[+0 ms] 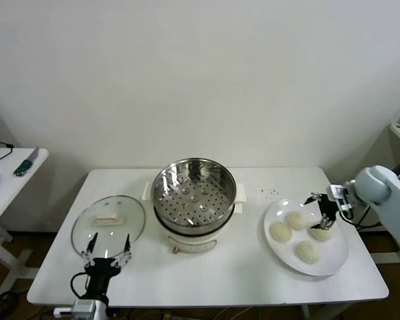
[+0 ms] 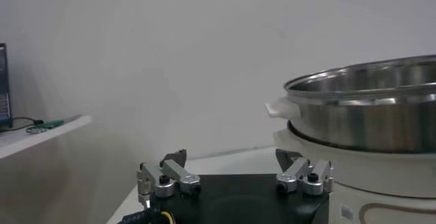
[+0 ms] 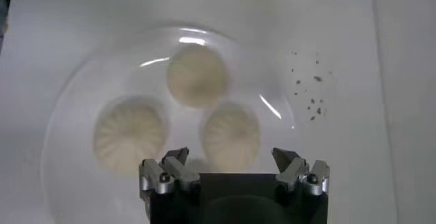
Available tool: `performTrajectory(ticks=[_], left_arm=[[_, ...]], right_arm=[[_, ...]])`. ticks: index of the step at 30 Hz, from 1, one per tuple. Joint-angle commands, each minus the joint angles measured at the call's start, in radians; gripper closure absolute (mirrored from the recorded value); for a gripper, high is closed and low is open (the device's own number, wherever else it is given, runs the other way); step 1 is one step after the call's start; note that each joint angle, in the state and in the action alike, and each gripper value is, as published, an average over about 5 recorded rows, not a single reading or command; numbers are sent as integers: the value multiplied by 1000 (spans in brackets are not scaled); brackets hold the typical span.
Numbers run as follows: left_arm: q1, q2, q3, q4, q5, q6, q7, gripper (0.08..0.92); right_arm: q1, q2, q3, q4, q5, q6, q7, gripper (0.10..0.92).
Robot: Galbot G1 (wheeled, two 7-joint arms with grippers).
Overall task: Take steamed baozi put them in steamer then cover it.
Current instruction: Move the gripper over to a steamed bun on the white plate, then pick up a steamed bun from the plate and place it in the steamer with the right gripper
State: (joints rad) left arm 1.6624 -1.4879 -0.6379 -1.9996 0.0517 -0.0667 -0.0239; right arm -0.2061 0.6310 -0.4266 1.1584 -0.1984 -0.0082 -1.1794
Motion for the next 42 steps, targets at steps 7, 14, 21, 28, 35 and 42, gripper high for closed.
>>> performTrajectory(ticks=[7,14,21,28,35,42], left_arm=[[-10,10,-12,1,0,19,-1,177],[-20,17,-19,0,-11,32,-1,177],[-23,18,-16,8,-8,31,1,177],[-22,23,-20,11,-8,31,0,177],[-18,22,-20,10,-7,30,0,177],[-12,22,-24,11,-7,28,-1,177]], right_arm=[[243,200,-338,-286,-69,26,-80,203],[203,257,-291,-339,-104,50,-54,203],[186,279,-262,-367,-125,69,-46,203],[174,286,-251,-370,-131,82,-43,217],[175,286,-249,-372,-131,93,-47,309],[191,275,-254,-360,-116,100,-56,329]])
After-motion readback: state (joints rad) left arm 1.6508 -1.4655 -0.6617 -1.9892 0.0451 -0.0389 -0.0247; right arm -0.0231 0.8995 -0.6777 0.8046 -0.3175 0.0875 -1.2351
